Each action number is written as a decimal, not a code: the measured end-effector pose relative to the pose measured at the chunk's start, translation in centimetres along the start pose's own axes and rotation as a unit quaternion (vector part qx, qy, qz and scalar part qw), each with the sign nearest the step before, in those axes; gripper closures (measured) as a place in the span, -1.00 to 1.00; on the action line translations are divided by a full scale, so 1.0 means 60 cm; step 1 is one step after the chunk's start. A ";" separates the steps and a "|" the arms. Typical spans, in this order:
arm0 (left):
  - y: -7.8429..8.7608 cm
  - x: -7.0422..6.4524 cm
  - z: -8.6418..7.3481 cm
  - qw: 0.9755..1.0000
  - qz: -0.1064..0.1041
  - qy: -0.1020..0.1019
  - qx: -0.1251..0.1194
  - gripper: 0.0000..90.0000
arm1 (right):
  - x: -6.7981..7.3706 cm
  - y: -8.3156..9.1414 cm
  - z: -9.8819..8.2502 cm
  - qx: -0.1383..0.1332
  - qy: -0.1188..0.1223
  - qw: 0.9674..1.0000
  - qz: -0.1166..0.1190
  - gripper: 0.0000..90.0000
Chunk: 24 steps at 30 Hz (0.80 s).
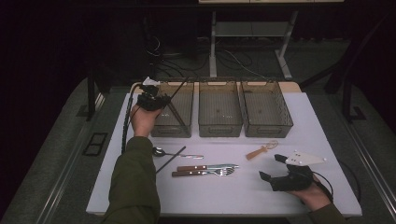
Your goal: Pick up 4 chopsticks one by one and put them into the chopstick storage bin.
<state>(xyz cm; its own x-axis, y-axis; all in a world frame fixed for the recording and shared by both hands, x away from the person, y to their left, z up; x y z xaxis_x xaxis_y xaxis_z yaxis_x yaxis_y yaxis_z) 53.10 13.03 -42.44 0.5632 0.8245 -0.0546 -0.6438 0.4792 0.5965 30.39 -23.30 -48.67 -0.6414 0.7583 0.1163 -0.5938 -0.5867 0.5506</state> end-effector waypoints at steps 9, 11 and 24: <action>-0.018 0.008 -0.010 0.999 0.024 0.012 0.020 0.82 | 0.000 0.004 0.003 -0.006 -0.003 1.000 0.002 -0.75; -0.021 0.006 -0.011 0.999 0.027 0.005 0.023 0.71 | 0.000 0.006 0.004 -0.010 -0.001 1.000 0.001 -0.75; 0.004 -0.007 0.002 1.000 0.008 -0.013 0.007 0.23 | -0.006 0.012 0.006 -0.017 -0.005 1.000 -0.005 -0.75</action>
<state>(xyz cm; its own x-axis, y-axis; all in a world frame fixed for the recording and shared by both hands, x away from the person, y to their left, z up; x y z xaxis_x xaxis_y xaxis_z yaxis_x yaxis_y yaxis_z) 52.79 12.75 -42.18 0.5654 0.8245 -0.0244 -0.6463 0.4612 0.6080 30.36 -23.92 -48.01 -0.6315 0.7662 0.1188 -0.6160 -0.5888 0.5234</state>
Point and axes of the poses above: each handheld gripper's, and its own axes: y roughly backward along the jaws, z roughly out of its top, x roughly to its left, the point moved 9 cm from there along -y, roughly forward along the jaws, and after that the axes turned 3 degrees about -y, right-handed, at the moved point
